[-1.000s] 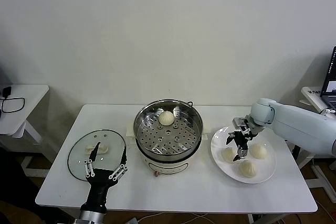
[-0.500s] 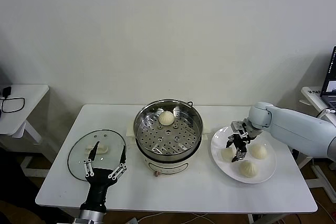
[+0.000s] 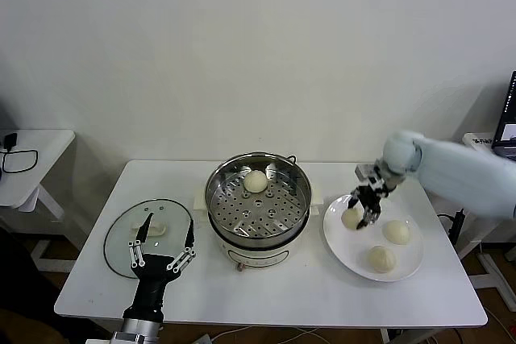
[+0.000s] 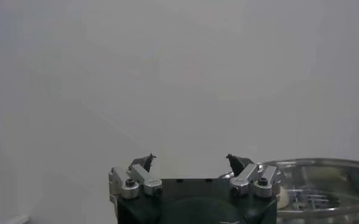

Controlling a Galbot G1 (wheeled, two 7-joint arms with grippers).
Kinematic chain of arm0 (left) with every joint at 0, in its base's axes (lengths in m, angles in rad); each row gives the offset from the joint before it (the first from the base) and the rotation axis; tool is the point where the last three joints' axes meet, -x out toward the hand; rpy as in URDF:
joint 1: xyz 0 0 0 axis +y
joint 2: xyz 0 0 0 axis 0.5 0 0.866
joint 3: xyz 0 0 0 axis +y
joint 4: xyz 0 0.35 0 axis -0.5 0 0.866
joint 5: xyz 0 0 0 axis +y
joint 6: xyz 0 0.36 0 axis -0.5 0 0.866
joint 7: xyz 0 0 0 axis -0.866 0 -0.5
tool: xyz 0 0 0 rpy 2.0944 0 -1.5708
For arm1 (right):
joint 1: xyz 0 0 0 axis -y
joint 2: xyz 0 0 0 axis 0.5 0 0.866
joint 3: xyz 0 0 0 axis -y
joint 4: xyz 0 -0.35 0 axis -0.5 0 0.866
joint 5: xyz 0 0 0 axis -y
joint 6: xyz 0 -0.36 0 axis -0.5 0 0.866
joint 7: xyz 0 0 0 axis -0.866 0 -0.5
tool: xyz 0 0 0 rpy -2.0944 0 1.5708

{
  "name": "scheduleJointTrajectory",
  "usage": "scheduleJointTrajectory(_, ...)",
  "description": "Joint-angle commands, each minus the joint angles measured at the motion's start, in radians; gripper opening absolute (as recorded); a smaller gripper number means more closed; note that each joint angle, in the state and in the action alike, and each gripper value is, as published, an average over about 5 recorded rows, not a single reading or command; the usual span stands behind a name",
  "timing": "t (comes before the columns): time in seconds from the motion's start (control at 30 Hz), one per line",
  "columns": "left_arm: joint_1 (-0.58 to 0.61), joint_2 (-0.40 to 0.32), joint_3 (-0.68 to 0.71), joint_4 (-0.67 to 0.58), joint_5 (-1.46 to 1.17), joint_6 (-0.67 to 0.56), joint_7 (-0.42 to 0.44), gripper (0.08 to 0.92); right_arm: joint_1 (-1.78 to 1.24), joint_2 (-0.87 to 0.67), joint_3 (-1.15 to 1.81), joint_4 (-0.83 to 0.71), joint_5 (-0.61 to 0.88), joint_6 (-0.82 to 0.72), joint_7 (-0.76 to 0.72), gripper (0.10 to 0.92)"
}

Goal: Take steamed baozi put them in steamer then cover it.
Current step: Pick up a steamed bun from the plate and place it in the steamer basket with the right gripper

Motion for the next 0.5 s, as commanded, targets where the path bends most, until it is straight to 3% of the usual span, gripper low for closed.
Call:
scheduleJointTrajectory(0.03,-0.002,0.002,0.001,-0.002,-0.001,0.001,-0.001,0.823,0.289,0.074,-0.092,0.013,0.077,-0.001,-0.121,0.653)
scheduleJointTrajectory(0.23,-0.003,0.007,0.005,-0.003,-0.001,-0.001,-0.003,0.823,0.405,0.201,-0.131,0.054,0.187,-0.040,-0.119,0.653)
scheduleJointTrajectory(0.5,-0.010,0.010,0.006,-0.003,-0.001,-0.002,-0.006,0.823,0.432,0.379,-0.185,0.114,0.354,-0.140,0.004,0.644)
